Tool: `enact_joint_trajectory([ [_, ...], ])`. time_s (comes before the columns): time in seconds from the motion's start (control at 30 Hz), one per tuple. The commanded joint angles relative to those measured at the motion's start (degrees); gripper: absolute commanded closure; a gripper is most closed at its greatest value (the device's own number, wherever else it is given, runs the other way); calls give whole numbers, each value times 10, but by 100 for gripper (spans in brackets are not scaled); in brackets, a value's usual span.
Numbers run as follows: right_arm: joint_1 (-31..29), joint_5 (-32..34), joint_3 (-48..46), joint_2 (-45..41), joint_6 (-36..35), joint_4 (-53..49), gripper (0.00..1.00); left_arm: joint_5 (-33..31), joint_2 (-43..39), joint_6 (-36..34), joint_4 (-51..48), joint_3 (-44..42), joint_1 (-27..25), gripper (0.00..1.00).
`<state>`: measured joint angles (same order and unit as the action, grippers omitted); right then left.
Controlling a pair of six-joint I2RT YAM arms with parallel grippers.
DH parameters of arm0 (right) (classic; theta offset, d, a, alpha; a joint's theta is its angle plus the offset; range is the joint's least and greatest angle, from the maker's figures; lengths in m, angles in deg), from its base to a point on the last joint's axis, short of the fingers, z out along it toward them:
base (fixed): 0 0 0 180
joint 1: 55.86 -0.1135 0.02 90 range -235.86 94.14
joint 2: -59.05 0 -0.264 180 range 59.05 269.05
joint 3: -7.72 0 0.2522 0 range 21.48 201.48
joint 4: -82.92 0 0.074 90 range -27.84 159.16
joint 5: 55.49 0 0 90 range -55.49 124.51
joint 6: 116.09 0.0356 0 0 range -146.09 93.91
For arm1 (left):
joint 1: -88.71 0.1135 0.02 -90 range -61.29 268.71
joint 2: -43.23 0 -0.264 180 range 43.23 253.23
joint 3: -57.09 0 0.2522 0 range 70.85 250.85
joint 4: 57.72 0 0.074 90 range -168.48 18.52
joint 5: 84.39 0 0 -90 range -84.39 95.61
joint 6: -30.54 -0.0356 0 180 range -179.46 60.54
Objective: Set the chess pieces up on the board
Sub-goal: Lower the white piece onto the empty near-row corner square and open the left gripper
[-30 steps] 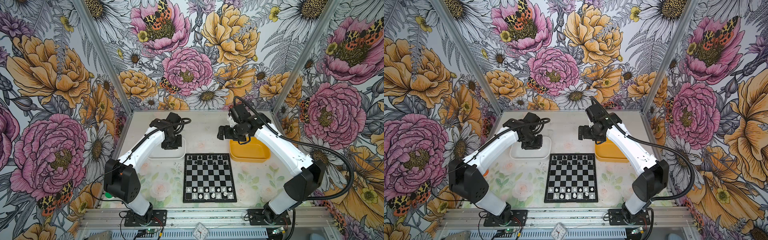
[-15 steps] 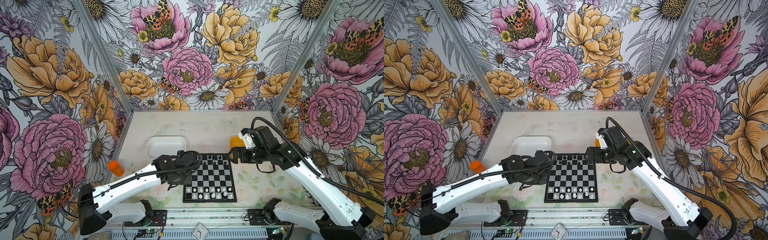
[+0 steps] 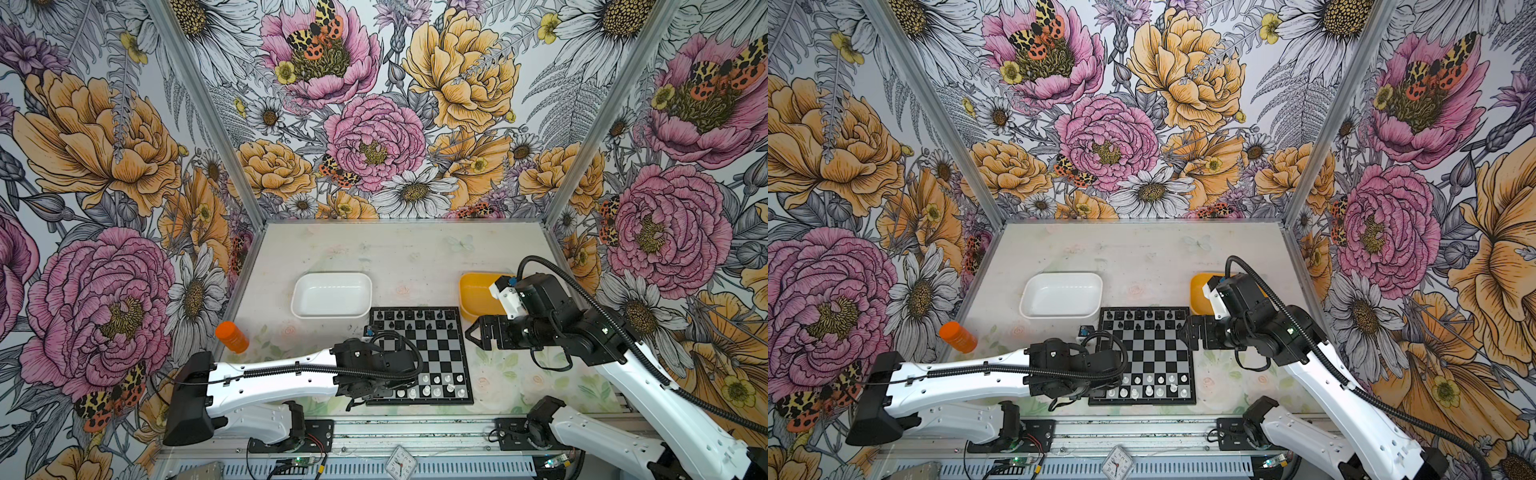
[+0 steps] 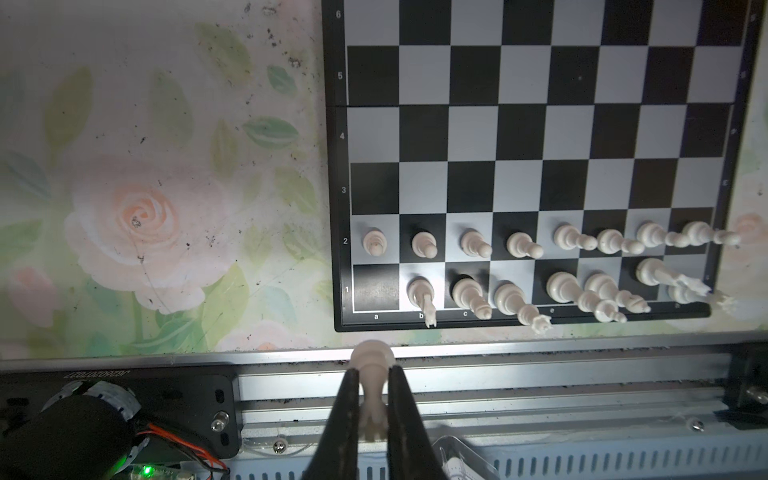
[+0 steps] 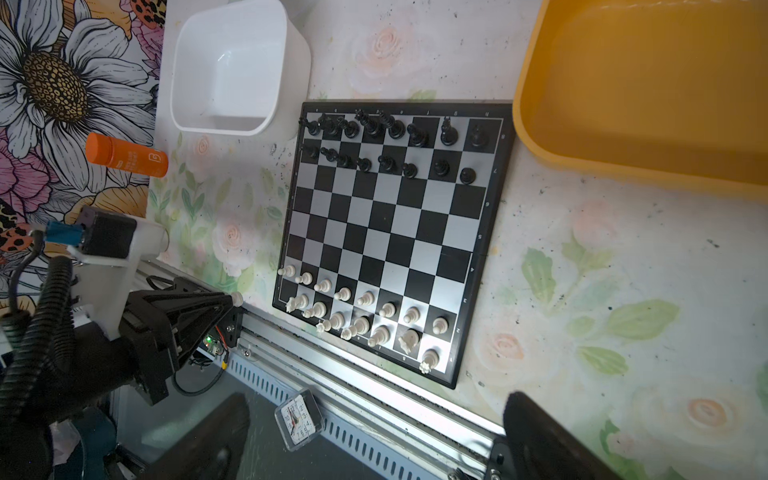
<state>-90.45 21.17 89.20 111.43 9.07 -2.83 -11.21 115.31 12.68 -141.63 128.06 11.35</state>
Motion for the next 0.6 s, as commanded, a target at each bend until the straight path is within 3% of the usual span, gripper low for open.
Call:
enact_joint_trajectory([
  [0.0, -3, 8, 3, -12, 7, -17, 3, -18, 0, 24, 14, -18, -4, 90],
  [0.57, -3, 11, 1, -12, 3, -25, 2, 37, 44, 10, 112, -70, -4, 89],
])
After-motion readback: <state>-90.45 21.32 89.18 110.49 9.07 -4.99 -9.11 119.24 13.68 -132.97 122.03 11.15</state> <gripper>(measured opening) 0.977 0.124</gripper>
